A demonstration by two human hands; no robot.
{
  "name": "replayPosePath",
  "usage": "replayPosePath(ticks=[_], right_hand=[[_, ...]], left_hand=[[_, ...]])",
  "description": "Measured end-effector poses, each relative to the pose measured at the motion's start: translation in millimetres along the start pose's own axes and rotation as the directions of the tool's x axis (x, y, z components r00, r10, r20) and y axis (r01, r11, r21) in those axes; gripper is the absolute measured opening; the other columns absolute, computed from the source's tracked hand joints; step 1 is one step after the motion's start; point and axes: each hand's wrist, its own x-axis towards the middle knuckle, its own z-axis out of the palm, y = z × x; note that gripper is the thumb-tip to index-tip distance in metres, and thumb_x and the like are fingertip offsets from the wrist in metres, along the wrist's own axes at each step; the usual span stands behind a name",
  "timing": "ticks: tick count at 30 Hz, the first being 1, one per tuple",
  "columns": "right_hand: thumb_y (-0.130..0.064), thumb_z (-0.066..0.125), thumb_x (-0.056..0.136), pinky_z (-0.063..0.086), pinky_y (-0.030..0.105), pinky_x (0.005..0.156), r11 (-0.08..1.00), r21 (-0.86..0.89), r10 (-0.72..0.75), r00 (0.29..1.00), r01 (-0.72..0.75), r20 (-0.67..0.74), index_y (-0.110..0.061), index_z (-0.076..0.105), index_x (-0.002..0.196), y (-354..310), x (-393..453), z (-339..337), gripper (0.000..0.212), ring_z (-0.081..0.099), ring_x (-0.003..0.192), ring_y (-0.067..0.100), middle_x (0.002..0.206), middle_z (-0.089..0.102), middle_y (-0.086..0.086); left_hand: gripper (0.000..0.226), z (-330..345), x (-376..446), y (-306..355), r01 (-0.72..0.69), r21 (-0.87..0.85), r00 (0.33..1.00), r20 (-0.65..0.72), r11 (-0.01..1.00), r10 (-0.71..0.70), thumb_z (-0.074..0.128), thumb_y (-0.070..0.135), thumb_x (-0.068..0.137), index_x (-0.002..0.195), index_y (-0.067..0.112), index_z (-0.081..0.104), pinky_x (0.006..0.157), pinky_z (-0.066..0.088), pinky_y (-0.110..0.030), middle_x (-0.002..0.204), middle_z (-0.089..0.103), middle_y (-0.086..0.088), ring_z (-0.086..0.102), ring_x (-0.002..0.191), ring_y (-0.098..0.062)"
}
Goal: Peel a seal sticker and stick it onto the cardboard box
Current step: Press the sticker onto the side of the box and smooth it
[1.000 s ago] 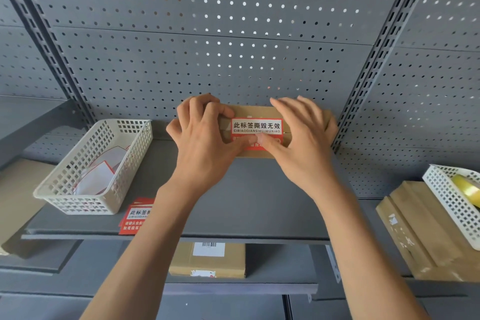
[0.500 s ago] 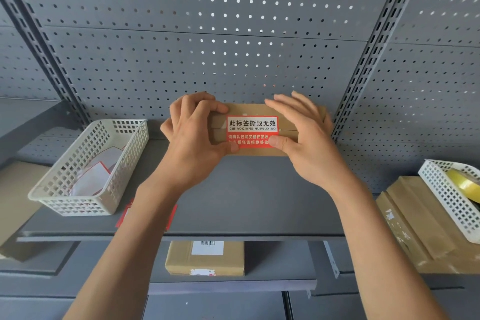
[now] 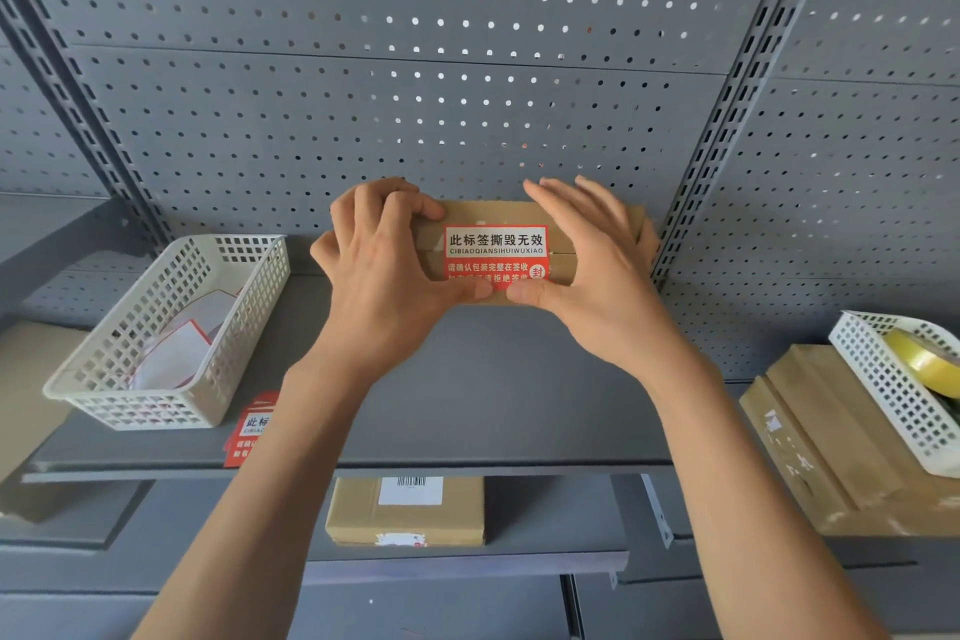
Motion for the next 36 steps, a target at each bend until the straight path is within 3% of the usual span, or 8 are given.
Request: replayPosePath(ticks=[7, 12, 15, 17, 19, 23, 30, 36], right_hand=[[-0.021, 0.079, 0.084, -0.005, 0.028, 0.116, 0.996, 0.085, -0.019, 0.998, 0.015, 0.051, -0.039, 0.036, 0.151, 4, -1, -9, 0.082, 0.007, 0.149, -0.003, 0.158, 0.031, -0.023], [-0.008, 0.072, 0.089, -0.002, 0.048, 0.125, 0.990, 0.143, -0.001, 0.995, -0.014, 0.103, -0.041, 0.038, 0.150, 11, -2, -16, 0.078, -0.001, 0.137, -0.027, 0.150, 0.027, -0.033], [-0.011, 0.070, 0.091, 0.003, 0.050, 0.124, 0.990, 0.137, -0.008, 0.994, -0.007, 0.108, -0.042, 0.041, 0.148, 12, -2, -19, 0.071, 0.005, 0.141, -0.020, 0.149, 0.030, -0.036], [-0.027, 0.067, 0.092, 0.012, 0.047, 0.124, 0.979, 0.202, 0.035, 0.999, -0.040, 0.029, -0.042, 0.050, 0.142, 9, -2, -16, 0.054, 0.018, 0.137, -0.019, 0.136, 0.035, -0.039], [-0.046, 0.062, 0.090, 0.025, 0.048, 0.120, 0.964, 0.257, 0.103, 0.982, -0.060, -0.157, -0.038, 0.062, 0.130, 2, -1, -3, 0.041, 0.036, 0.133, -0.007, 0.123, 0.044, -0.036], [-0.063, 0.061, 0.085, 0.040, 0.049, 0.101, 0.995, -0.024, 0.075, 0.871, -0.099, -0.486, -0.029, 0.072, 0.107, -9, 5, 32, 0.041, 0.056, 0.120, 0.015, 0.110, 0.069, -0.017], [-0.037, 0.057, 0.097, 0.041, 0.049, 0.098, 0.997, -0.059, 0.012, 0.831, -0.053, -0.556, -0.027, 0.073, 0.102, 0, 11, 39, 0.019, 0.058, 0.114, 0.018, 0.106, 0.072, -0.015], [-0.030, 0.051, 0.100, 0.040, 0.048, 0.101, 0.999, -0.028, 0.011, 0.843, -0.031, -0.538, -0.025, 0.074, 0.107, 4, 12, 37, 0.024, 0.058, 0.115, 0.018, 0.109, 0.072, -0.014]], left_hand=[[0.075, -6, 1, -3, -0.008, -0.034, 0.999, 0.041, 0.999, 0.009, 0.091, 0.048, 0.057, 0.120, 0.027, 0.057, 0.097, 0.019, -0.035, 0.132, 0.041, 0.011, 0.027, 0.129, -0.013], [0.067, -13, 1, -10, -0.026, -0.091, 0.995, 0.092, 0.995, 0.035, 0.092, 0.032, 0.061, 0.118, 0.033, 0.058, 0.097, 0.021, -0.037, 0.132, 0.038, 0.015, 0.024, 0.127, -0.005], [0.063, -18, 5, -10, -0.015, -0.121, 0.988, 0.149, 0.993, 0.033, 0.091, 0.028, 0.063, 0.112, 0.042, 0.053, 0.102, 0.023, -0.041, 0.131, 0.038, 0.017, 0.023, 0.124, -0.001], [0.048, -18, 5, -8, 0.017, -0.166, 0.991, 0.136, 0.986, 0.006, 0.082, 0.040, 0.066, 0.106, 0.044, 0.055, 0.103, 0.022, -0.039, 0.129, 0.040, 0.018, 0.025, 0.124, -0.001], [0.026, -10, 3, -1, 0.082, -0.212, 0.997, 0.023, 0.974, -0.079, 0.071, 0.050, 0.073, 0.096, 0.040, 0.061, 0.100, 0.021, -0.037, 0.123, 0.047, 0.017, 0.032, 0.124, -0.004], [0.031, 13, -1, 15, 0.167, -0.070, 0.951, -0.252, 0.983, -0.179, 0.067, 0.057, 0.082, 0.082, 0.027, 0.062, 0.090, 0.022, -0.033, 0.111, 0.056, 0.013, 0.043, 0.118, -0.014], [0.026, 18, 3, 12, 0.131, -0.042, 0.946, -0.294, 0.991, -0.137, 0.066, 0.052, 0.086, 0.084, 0.028, 0.055, 0.090, 0.023, -0.035, 0.111, 0.057, 0.010, 0.043, 0.117, -0.018], [0.016, 14, 4, 6, 0.112, -0.070, 0.961, -0.247, 0.991, -0.126, 0.062, 0.041, 0.092, 0.100, 0.027, 0.058, 0.090, 0.022, -0.034, 0.113, 0.053, 0.011, 0.041, 0.116, -0.015]])
